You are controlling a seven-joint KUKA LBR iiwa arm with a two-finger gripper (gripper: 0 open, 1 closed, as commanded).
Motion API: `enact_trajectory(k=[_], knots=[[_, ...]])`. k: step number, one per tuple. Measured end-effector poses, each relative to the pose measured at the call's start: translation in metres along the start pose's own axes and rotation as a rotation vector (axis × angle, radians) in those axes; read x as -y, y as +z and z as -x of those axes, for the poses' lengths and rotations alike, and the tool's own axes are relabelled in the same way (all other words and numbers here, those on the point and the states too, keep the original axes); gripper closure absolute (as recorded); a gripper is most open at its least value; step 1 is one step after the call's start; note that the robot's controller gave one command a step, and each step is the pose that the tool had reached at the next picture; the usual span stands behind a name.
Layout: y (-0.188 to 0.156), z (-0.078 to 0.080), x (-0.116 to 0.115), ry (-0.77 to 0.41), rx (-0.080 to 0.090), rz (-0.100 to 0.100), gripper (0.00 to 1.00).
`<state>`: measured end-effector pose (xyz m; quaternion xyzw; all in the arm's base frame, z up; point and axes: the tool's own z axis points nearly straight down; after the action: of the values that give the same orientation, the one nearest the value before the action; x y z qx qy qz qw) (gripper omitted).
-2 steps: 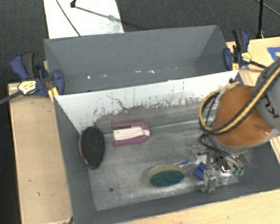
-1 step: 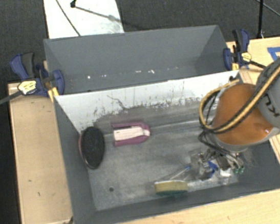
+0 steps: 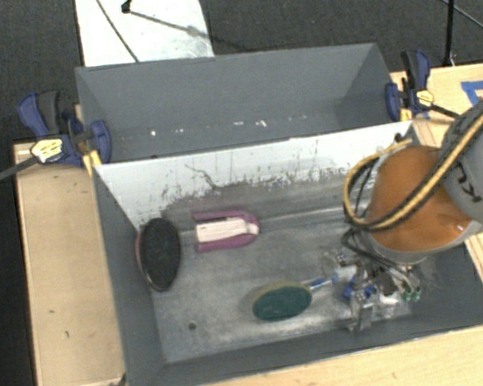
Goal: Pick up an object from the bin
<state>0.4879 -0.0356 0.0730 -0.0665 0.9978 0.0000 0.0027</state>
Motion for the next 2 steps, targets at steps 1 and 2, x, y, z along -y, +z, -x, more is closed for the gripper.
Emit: enact_trajectory(k=[1, 2], knots=[[0.003, -0.001, 0.078, -0.282, -0.002, -0.002, 0.00], [0.003, 0.008, 0.026, -0.407, -0.005, 0.004, 0.00]])
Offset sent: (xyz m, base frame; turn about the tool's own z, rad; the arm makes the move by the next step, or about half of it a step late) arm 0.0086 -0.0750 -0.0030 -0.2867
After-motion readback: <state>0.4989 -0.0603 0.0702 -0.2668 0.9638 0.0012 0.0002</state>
